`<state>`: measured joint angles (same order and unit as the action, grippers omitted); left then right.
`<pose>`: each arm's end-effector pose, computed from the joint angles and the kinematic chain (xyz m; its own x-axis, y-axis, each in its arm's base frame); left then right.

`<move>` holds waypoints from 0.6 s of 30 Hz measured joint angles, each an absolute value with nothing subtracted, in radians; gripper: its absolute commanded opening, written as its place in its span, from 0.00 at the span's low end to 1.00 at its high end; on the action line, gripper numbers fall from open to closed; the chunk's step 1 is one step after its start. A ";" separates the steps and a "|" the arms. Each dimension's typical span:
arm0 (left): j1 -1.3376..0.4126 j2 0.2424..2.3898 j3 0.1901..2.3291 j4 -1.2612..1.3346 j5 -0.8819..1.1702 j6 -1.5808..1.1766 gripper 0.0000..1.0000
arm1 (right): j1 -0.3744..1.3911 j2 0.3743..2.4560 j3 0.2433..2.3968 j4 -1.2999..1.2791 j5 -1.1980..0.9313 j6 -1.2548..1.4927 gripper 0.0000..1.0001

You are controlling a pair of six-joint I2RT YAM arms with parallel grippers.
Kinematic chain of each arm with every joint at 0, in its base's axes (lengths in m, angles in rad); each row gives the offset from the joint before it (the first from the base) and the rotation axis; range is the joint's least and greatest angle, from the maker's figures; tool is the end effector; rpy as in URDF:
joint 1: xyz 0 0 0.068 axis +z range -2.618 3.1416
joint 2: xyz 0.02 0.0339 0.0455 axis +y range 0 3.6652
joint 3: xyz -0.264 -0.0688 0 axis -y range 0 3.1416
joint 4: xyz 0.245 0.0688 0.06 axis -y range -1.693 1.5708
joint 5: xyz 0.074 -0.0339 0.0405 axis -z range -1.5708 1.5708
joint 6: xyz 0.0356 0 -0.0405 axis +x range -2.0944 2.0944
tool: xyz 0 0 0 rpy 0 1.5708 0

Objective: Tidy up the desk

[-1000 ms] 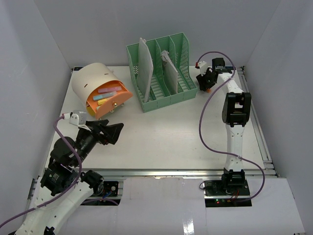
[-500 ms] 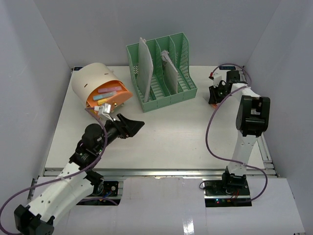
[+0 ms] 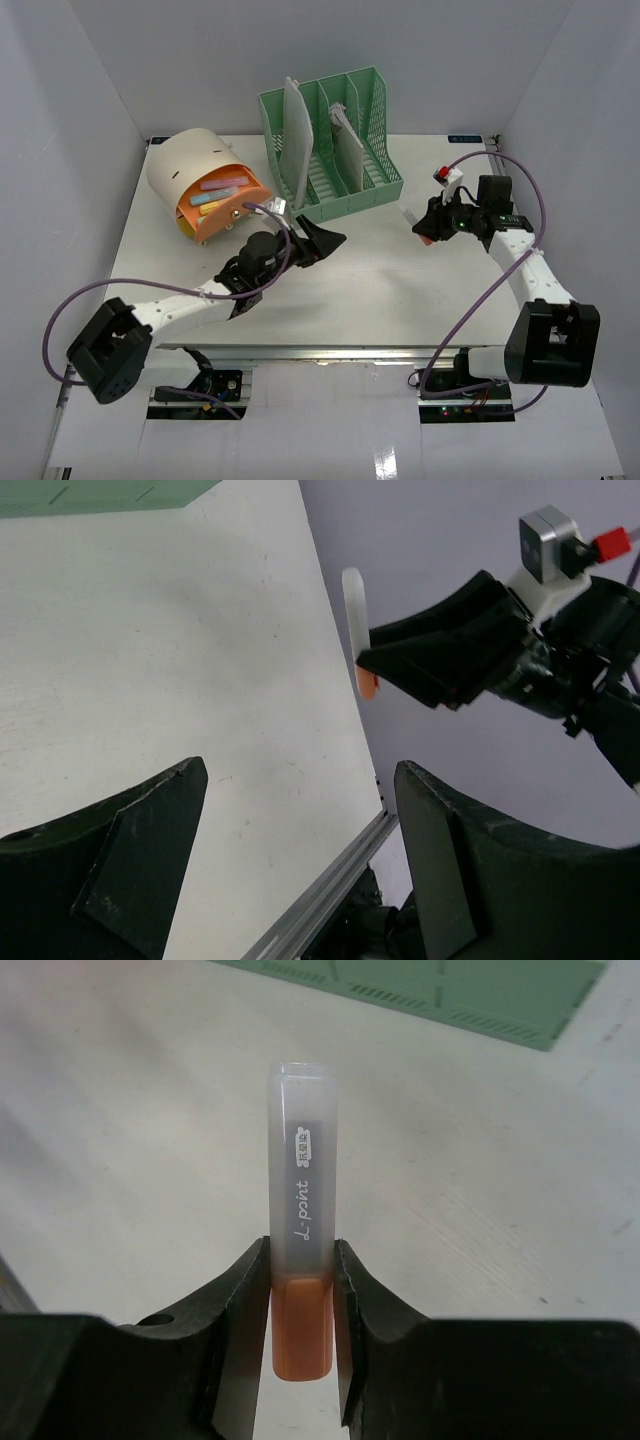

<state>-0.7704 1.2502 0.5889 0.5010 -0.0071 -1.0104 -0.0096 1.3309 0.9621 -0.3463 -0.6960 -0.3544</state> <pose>0.1977 -0.1915 0.2434 -0.6465 -0.5529 -0.5257 0.2705 0.4782 -0.8356 0.2841 0.0201 0.2711 -0.4495 -0.2620 -0.8540 -0.6746 0.7262 0.1323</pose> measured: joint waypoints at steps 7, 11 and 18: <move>-0.827 1.487 0.774 0.572 -0.107 -1.030 0.84 | 0.131 1.203 0.861 -0.310 -0.737 -0.245 0.08; -0.857 1.547 0.840 0.594 -0.131 -1.030 0.79 | 0.191 1.156 0.854 -0.264 -0.741 -0.185 0.08; -0.889 1.589 0.854 0.599 -0.148 -1.043 0.71 | 0.242 1.144 0.854 -0.227 -0.730 -0.140 0.08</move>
